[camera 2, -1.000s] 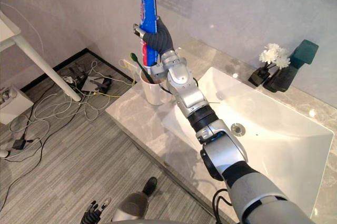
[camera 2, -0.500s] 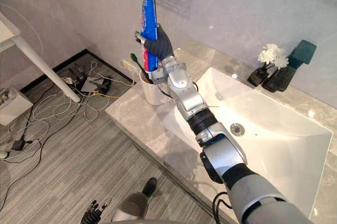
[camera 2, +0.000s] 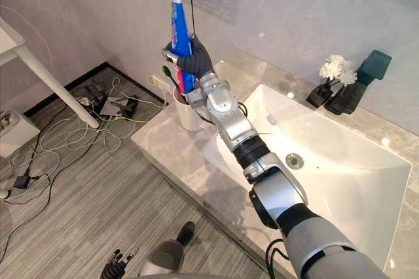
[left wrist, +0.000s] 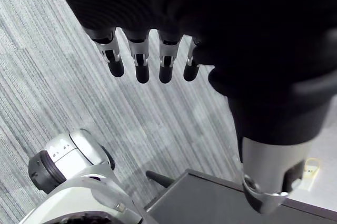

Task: Organize washtable

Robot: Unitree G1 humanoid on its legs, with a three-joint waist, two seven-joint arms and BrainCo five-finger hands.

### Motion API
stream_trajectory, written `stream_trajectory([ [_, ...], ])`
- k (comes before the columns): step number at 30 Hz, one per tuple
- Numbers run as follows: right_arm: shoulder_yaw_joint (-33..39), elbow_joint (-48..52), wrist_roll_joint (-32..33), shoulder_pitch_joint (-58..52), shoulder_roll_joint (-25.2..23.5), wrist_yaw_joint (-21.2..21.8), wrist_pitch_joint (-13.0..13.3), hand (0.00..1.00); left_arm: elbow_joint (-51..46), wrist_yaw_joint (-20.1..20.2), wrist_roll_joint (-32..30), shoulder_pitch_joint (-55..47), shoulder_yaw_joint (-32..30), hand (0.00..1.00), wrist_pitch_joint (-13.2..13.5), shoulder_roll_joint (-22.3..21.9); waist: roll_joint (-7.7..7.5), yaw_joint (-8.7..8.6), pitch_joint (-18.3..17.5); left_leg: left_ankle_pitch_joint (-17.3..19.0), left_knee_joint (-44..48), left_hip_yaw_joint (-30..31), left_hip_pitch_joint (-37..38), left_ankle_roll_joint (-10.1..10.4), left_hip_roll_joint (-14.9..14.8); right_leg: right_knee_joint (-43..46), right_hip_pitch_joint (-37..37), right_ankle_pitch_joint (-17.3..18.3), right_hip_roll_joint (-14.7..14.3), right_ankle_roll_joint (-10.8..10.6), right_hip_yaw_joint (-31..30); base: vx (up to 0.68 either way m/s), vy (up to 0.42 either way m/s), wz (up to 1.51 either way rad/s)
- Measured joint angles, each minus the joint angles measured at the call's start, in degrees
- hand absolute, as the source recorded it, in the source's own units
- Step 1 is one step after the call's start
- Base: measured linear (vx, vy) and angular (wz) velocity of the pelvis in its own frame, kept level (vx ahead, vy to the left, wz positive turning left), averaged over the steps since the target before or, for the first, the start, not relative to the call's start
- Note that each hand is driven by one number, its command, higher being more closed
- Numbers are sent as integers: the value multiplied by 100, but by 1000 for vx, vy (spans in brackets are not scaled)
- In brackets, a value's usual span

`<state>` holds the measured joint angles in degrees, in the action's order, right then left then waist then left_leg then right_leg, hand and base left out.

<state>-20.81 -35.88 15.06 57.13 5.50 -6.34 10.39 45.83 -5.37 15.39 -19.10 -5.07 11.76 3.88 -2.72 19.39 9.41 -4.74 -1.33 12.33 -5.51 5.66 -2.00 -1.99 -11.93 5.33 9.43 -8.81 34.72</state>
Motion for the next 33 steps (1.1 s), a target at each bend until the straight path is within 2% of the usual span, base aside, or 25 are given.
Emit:
stream_trajectory([
  [13, 49, 16, 0, -45, 4, -28, 0, 0, -1, -3, 6, -19, 1, 0, -3, 13, -16, -53, -10, 0, -7, -69, 55, 0, -12, 11, -10, 4, 18, -3, -57, 0, 0, -1],
  [16, 50, 32, -1, -45, -1, -29, 1, 0, -2, -3, 22, -47, 2, 0, -4, 22, -25, -127, -16, 0, -22, -101, 90, 0, -15, 26, -18, 4, 29, -2, -87, -5, -10, -6],
  [23, 82, 281, -1, -159, 153, -111, 3, 0, -1, -3, 28, -65, 5, 0, -10, 42, -51, -173, -32, -1, -38, -174, 142, -1, -34, 60, 3, 4, 43, -2, -187, -5, -5, -6],
  [26, 81, 584, -2, -238, 218, -89, 3, 0, -1, -3, 28, -101, 4, 0, -10, 72, -96, -276, -61, -1, -53, -198, 161, -2, -40, 62, 2, 4, 46, -2, -203, 0, -5, -2],
  [28, 77, 990, -5, -326, 372, -45, 18, 0, 2, -3, 26, -108, 4, 0, -12, 91, -120, -299, -76, -1, -82, -272, 216, -2, -58, 66, 3, 4, 55, -2, -278, -2, -10, -17],
  [31, 74, 1666, 2, -402, 887, 141, 65, 0, 25, -3, 25, -120, 0, 0, -12, 114, -154, -349, -109, -1, -137, -386, 303, -2, -93, 76, 13, 3, 57, -3, -380, -9, -10, -18],
  [33, 72, 2141, 9, -555, 1180, 265, 133, 0, 29, -1, 25, -196, 1, 0, -11, 160, -218, -482, -196, -1, -184, -474, 362, -2, -108, 73, 24, 3, 61, -3, -498, 5, -15, -22],
])
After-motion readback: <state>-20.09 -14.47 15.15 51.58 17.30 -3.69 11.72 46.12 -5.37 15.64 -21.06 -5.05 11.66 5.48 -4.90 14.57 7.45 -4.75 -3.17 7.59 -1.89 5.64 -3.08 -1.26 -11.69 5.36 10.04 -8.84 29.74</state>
